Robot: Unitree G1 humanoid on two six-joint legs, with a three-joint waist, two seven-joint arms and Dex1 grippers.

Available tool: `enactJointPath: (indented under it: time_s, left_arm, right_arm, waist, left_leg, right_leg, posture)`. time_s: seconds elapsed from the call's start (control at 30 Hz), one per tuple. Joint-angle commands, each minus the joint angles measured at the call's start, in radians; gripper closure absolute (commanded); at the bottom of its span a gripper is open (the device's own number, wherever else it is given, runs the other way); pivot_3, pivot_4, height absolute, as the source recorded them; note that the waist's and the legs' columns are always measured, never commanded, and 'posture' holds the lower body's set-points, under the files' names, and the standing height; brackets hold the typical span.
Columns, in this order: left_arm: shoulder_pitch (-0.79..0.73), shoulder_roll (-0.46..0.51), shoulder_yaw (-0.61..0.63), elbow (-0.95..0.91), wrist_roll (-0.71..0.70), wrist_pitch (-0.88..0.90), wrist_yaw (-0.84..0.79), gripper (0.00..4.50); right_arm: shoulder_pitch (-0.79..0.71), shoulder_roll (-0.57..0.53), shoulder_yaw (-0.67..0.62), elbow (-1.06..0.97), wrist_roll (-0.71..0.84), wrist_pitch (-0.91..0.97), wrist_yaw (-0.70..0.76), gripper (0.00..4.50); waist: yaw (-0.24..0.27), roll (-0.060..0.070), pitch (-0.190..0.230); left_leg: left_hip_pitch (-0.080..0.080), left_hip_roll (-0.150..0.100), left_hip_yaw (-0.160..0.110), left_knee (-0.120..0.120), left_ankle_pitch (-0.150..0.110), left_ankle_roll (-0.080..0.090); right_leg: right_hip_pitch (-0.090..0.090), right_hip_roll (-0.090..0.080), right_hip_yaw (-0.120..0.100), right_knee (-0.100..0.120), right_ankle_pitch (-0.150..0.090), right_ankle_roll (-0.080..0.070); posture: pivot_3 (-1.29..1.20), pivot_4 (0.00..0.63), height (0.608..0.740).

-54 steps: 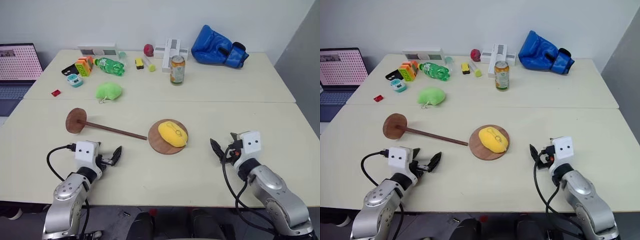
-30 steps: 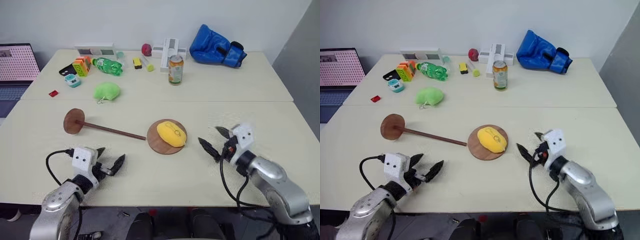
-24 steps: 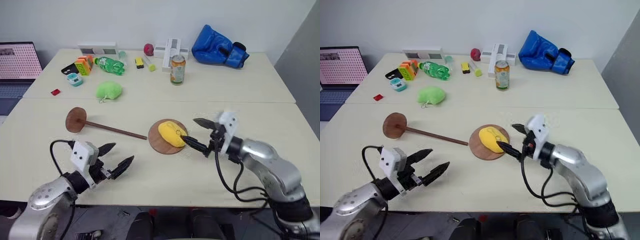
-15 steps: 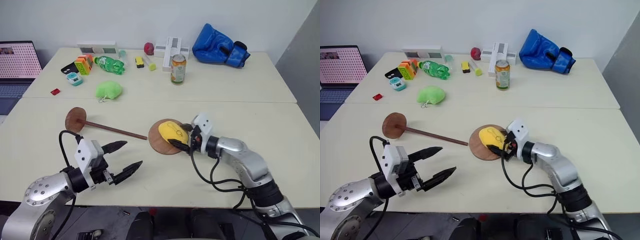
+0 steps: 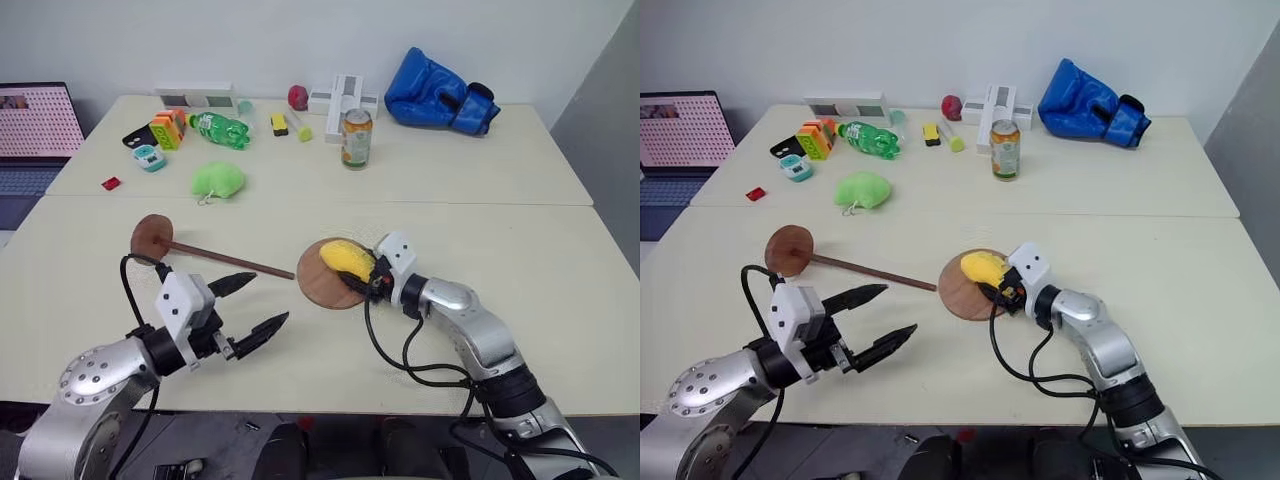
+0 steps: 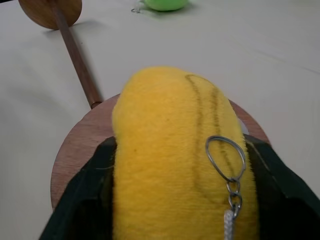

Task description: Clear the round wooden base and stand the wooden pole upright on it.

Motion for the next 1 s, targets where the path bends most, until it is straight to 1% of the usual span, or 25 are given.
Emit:
enactJointPath:
  time_s: [0.03, 0.1, 0.13, 0.17, 0.27, 0.33, 0.4, 0.47, 0.53, 0.57, 0.6, 0.67, 0.73, 0.8, 0.93, 0.97, 1.0]
  left_arm:
    - [-0.019, -0.004, -0.010, -0.014, 0.000, -0.006, 0.012, 0.00]
    - [-0.053, -0.001, -0.027, -0.001, 0.001, 0.008, 0.022, 0.00]
    - [-0.074, -0.001, -0.033, 0.007, -0.003, 0.012, 0.023, 0.00]
    - [-0.089, 0.000, -0.036, 0.014, -0.005, 0.015, 0.021, 0.00]
    - [-0.218, -0.010, -0.080, 0.039, -0.033, 0.053, 0.027, 0.00]
    - [-0.313, -0.026, -0.136, 0.039, -0.063, 0.091, 0.017, 0.00]
    - [-0.421, -0.057, -0.199, 0.057, -0.091, 0.132, 0.004, 0.00]
    - [-0.527, -0.094, -0.254, 0.097, -0.104, 0.157, -0.010, 0.00]
    - [-0.590, -0.116, -0.292, 0.126, -0.099, 0.165, -0.028, 0.00]
    - [-0.614, -0.126, -0.306, 0.137, -0.098, 0.168, -0.037, 0.00]
    - [-0.631, -0.132, -0.315, 0.148, -0.097, 0.169, -0.044, 0.00]
    - [-0.647, -0.136, -0.324, 0.168, -0.083, 0.161, -0.051, 0.00]
    - [-0.658, -0.141, -0.333, 0.207, -0.045, 0.132, -0.047, 0.00]
    - [-0.644, -0.141, -0.329, 0.224, -0.032, 0.119, -0.046, 0.00]
    - [-0.612, -0.134, -0.315, 0.205, -0.032, 0.123, -0.042, 0.00]
    - [-0.601, -0.129, -0.311, 0.196, -0.031, 0.125, -0.040, 0.00]
    - [-0.589, -0.122, -0.307, 0.190, -0.026, 0.128, -0.036, 0.00]
  right_arm:
    - [0.002, -0.014, -0.054, -0.059, 0.013, -0.021, 0.008, 2.57]
    - [-0.011, -0.027, -0.110, -0.057, 0.003, -0.021, -0.030, 3.07]
    - [-0.024, -0.029, -0.141, -0.049, -0.011, -0.026, -0.067, 3.21]
    - [-0.034, -0.028, -0.160, -0.043, -0.022, -0.029, -0.093, 3.21]
    - [-0.107, -0.052, -0.295, 0.028, -0.056, -0.037, -0.237, 3.21]
    - [-0.146, -0.094, -0.352, 0.130, -0.090, -0.048, -0.299, 3.21]
    - [-0.198, -0.129, -0.384, 0.277, -0.107, -0.059, -0.327, 3.21]
    - [-0.260, -0.144, -0.403, 0.436, -0.100, -0.099, -0.313, 3.21]
    - [-0.310, -0.153, -0.409, 0.562, -0.103, -0.139, -0.296, 3.21]
    - [-0.333, -0.157, -0.413, 0.622, -0.102, -0.158, -0.287, 2.84]
    - [-0.353, -0.160, -0.414, 0.670, -0.102, -0.175, -0.280, 2.71]
    - [-0.373, -0.166, -0.409, 0.726, -0.104, -0.212, -0.257, 2.11]
    - [-0.380, -0.182, -0.387, 0.763, -0.132, -0.263, -0.243, 1.68]
    - [-0.366, -0.182, -0.383, 0.730, -0.129, -0.285, -0.223, 1.24]
    - [-0.330, -0.174, -0.394, 0.624, -0.112, -0.258, -0.218, 0.15]
    - [-0.317, -0.172, -0.396, 0.584, -0.106, -0.239, -0.216, 0.04]
    - [-0.303, -0.170, -0.400, 0.535, -0.098, -0.218, -0.219, 0.04]
  waist:
    - [0.000, 0.000, 0.000]
    - [0.000, 0.000, 0.000]
    - [0.002, 0.000, 0.000]
    - [0.003, 0.000, 0.000]
    - [0.006, 0.000, 0.001]
    - [0.008, 0.001, 0.001]
    - [0.009, 0.000, 0.001]
    - [0.005, 0.000, 0.000]
    - [-0.002, 0.000, 0.001]
    - [-0.012, 0.000, 0.001]
    - [-0.022, 0.000, 0.000]
    - [-0.037, 0.001, 0.001]
    - [-0.049, 0.001, 0.001]
    - [-0.050, 0.001, 0.001]
    - [-0.048, 0.001, 0.001]
    - [-0.048, 0.001, 0.001]
    - [-0.046, 0.001, 0.001]
  left_leg:
    - [0.000, 0.000, 0.000, 0.000, 0.000, 0.000]
    - [0.000, 0.000, 0.000, 0.000, 0.000, 0.000]
    - [0.000, 0.000, 0.000, 0.000, 0.000, 0.000]
    - [0.000, 0.000, 0.000, 0.000, 0.000, 0.000]
    - [0.000, -0.001, 0.000, 0.001, 0.000, 0.000]
    - [-0.001, -0.001, 0.000, 0.002, 0.000, 0.000]
    - [-0.001, -0.002, 0.000, 0.003, 0.000, 0.000]
    - [0.000, -0.002, 0.001, 0.002, 0.000, -0.001]
    - [-0.001, -0.002, 0.003, 0.002, 0.001, -0.001]
    - [-0.001, -0.002, 0.003, 0.002, 0.001, -0.001]
    - [-0.001, -0.001, 0.004, 0.001, 0.001, -0.002]
    - [-0.001, -0.001, 0.007, 0.001, 0.002, -0.003]
    - [-0.001, -0.001, 0.007, 0.001, 0.002, -0.003]
    - [-0.001, -0.001, 0.008, 0.001, 0.002, -0.003]
    - [-0.001, -0.001, 0.007, 0.002, 0.002, -0.003]
    - [-0.001, -0.001, 0.007, 0.002, 0.002, -0.003]
    - [-0.001, -0.001, 0.007, 0.002, 0.002, -0.003]
  right_leg:
    - [0.000, 0.000, 0.000, 0.000, 0.000, 0.000]
    - [0.000, 0.000, 0.000, 0.000, 0.000, 0.000]
    - [0.000, 0.000, 0.000, 0.000, 0.000, 0.000]
    - [0.000, 0.000, 0.000, 0.000, 0.000, 0.000]
    - [0.000, 0.000, 0.000, 0.001, 0.000, 0.000]
    - [0.000, 0.000, 0.000, 0.002, 0.002, 0.001]
    - [0.001, -0.001, 0.000, 0.000, 0.002, 0.002]
    - [0.002, -0.001, 0.000, -0.001, 0.002, 0.002]
    - [0.001, 0.000, 0.001, -0.001, 0.002, 0.002]
    - [0.000, 0.000, 0.002, -0.001, 0.002, 0.002]
    - [0.000, 0.000, 0.003, -0.001, 0.002, 0.002]
    - [-0.001, 0.000, 0.005, -0.001, 0.002, 0.002]
    - [-0.002, 0.000, 0.005, -0.001, 0.002, 0.002]
    - [-0.002, 0.000, 0.006, -0.001, 0.002, 0.002]
    - [-0.001, 0.000, 0.006, 0.000, 0.002, 0.002]
    - [-0.001, 0.000, 0.005, 0.000, 0.002, 0.002]
    - [-0.001, 0.000, 0.005, -0.001, 0.002, 0.002]
  posture:
    - [0.00, 0.150, 0.740]
    - [0.00, 0.150, 0.740]
    - [0.00, 0.150, 0.740]
    - [0.00, 0.150, 0.740]
    - [0.00, 0.150, 0.740]
    - [0.00, 0.150, 0.740]
    - [0.00, 0.150, 0.740]
    - [0.00, 0.150, 0.740]
    - [0.00, 0.150, 0.740]
    - [0.00, 0.150, 0.740]
    - [0.00, 0.150, 0.740]
    - [0.00, 0.150, 0.740]
    - [0.00, 0.150, 0.740]
    - [0.00, 0.150, 0.740]
    - [0.00, 0.150, 0.740]
    - [0.00, 0.150, 0.740]
    - [0.00, 0.150, 0.740]
